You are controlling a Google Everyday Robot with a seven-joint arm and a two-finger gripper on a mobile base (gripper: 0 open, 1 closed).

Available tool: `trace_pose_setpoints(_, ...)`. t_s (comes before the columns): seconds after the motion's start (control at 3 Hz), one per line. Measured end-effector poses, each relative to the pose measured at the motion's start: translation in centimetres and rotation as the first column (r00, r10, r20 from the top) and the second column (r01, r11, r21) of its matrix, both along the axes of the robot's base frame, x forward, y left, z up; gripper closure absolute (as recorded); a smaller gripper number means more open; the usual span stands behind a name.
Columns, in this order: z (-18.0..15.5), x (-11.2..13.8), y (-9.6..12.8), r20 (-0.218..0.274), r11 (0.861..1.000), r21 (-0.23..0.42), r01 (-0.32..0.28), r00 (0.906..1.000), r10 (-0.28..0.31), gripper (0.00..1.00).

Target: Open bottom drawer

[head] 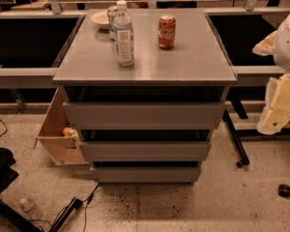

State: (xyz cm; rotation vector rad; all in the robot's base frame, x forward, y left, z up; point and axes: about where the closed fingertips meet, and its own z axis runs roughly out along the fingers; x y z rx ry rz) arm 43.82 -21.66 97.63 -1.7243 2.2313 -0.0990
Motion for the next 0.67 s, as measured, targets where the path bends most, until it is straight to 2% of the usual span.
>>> trace_pose_setpoints(0.33, -0.4, 0.2, 0.3, 0.009, 1.0, 0.004, 0.001, 1.0, -0.001, 0.0)
trace_pose_setpoints(0.67, -3.4, -0.3, 0.8, 0.015, 0.999, 0.037, 0.028, 0.9995, -0.028, 0.0)
